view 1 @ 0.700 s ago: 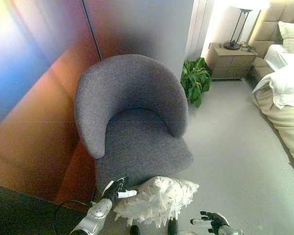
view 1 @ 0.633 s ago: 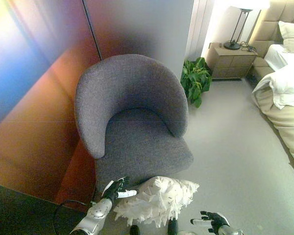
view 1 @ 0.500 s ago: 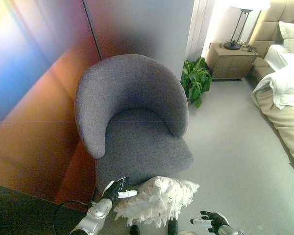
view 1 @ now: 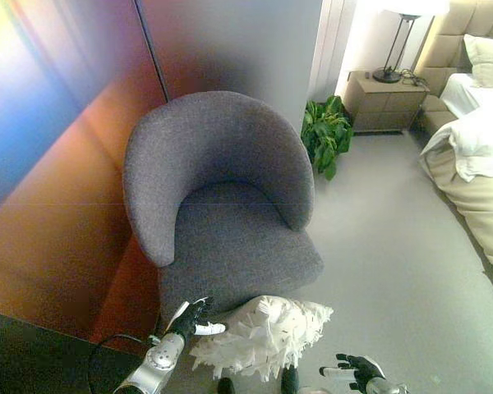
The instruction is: Pick up the pillow and put it on the sofa.
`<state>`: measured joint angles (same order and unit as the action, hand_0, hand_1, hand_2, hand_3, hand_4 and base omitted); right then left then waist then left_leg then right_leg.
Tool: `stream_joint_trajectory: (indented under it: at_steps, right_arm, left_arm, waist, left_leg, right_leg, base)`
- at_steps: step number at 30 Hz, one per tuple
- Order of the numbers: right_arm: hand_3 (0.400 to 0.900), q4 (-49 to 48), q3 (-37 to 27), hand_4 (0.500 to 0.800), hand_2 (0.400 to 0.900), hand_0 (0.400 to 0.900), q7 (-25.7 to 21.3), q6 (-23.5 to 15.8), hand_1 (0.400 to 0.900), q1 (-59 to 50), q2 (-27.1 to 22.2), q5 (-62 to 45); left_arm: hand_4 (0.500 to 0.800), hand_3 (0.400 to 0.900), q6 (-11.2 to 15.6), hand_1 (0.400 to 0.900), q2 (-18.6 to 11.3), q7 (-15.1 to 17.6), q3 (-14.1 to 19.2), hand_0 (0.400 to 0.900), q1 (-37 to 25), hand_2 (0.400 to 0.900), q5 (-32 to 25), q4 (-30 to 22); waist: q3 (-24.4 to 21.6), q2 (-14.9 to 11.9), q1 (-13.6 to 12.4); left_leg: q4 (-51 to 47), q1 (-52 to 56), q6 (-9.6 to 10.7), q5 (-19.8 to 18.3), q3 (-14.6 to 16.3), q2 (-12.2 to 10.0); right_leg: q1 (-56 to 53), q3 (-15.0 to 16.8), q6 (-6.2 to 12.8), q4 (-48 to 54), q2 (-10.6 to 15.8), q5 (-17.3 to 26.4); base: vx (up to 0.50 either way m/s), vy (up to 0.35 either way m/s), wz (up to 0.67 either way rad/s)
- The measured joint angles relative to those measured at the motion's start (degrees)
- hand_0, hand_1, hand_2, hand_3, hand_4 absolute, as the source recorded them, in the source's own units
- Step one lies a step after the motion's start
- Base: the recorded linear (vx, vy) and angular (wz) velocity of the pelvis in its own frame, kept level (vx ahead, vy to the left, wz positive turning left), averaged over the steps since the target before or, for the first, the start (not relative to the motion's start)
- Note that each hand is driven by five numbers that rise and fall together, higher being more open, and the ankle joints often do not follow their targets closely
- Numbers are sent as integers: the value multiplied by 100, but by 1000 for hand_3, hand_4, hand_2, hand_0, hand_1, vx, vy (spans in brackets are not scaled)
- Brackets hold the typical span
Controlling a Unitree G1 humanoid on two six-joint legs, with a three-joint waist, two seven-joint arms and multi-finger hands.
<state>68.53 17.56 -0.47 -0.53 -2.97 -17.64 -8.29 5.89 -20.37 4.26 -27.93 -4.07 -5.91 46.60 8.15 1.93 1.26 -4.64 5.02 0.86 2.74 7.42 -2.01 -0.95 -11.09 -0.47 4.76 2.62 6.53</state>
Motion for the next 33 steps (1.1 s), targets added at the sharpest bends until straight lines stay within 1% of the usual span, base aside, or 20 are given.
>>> stream_joint_trajectory:
  at_steps: [2,3,5,9,11,16,20,22,26,29,33]
  right_arm:
    - [900,0,5,800,900,900,2,0,900,-8,-2,3]
    - [900,0,6,800,900,900,4,0,900,-22,-3,3]
    - [900,3,11,800,900,900,11,0,900,-60,-12,4]
    - [900,1,12,800,900,900,30,0,900,-141,-23,10]
    - [900,2,18,800,900,900,42,0,900,-192,-42,8]
    - [900,-1,146,800,900,900,72,-3,900,-423,-55,5]
    - [900,-4,259,800,900,900,72,-3,900,-629,-57,0]
    - [900,-4,261,800,900,900,61,-1,900,-830,-60,-3]
    - [900,-7,432,800,900,900,37,3,900,-1217,-64,-38]
    - [900,-10,475,800,900,900,-13,5,900,-1521,-64,-52]
    - [900,-22,478,800,900,900,-55,10,900,-1712,-106,-53]
  left_arm:
    - [800,900,0,900,-4,78,-32,900,-11,900,184,12]
    - [800,900,2,900,-5,105,-63,900,-21,900,188,33]
    - [800,900,12,900,-21,140,-213,900,-83,900,324,119]
    - [800,900,41,900,-16,178,-325,900,-238,900,405,196]
    - [800,900,52,900,-20,256,-430,900,-345,900,458,260]
    - [800,900,92,900,-21,423,-482,900,-701,900,629,398]
    - [800,900,113,900,-28,572,-553,900,-933,900,632,533]
    - [800,900,114,900,-32,641,-631,900,-1090,900,632,540]
    - [800,900,117,900,-23,644,-689,900,-1437,900,627,543]
    - [800,900,130,900,-7,650,-710,900,-1755,900,623,652]
    - [800,900,131,900,18,651,-874,900,-2026,900,620,705]
  waist:
    - [1,1,-2]
    - [4,3,-1]
    - [9,8,3]
    - [95,-4,8]
    - [134,1,7]
    - [443,5,54]
    - [611,16,153]
    - [745,30,185]
    - [1035,35,226]
    - [1249,55,332]
    - [1437,111,344]
  left_leg:
    - [1,-4,1,-6,52,-2]
    - [1,-9,0,-8,69,-2]
    - [1,-30,-3,-13,118,-1]
    - [3,-54,6,-6,154,2]
    - [5,-106,8,-3,229,1]
    - [39,-183,3,2,270,7]
    - [66,-307,0,4,291,11]
    - [74,-387,-7,8,365,17]
    - [135,-498,-15,16,413,24]
    - [190,-602,-17,18,415,26]
    - [188,-616,-15,17,426,25]
  right_leg:
    - [35,51,1,-17,-5,1]
    - [48,68,4,-21,-5,3]
    - [100,114,11,-33,-6,9]
    - [147,154,19,-51,-7,15]
    - [244,229,23,-96,-9,18]
    - [349,276,38,-132,-6,32]
    - [479,299,50,-153,1,44]
    - [588,371,49,-163,1,81]
    - [703,428,42,-182,8,116]
    - [802,435,34,-207,17,137]
    - [829,458,25,-209,11,144]
  base:
    - [1,-1,-8]
    - [2,0,-8]
    - [1,-1,-8]
    - [-32,-11,-8]
    - [-58,-16,-10]
    - [-58,-10,-8]
    - [-99,0,-4]
    - [-92,-6,-3]
    - [-95,-11,-4]
    - [-60,-4,-3]
    - [-27,-7,-2]
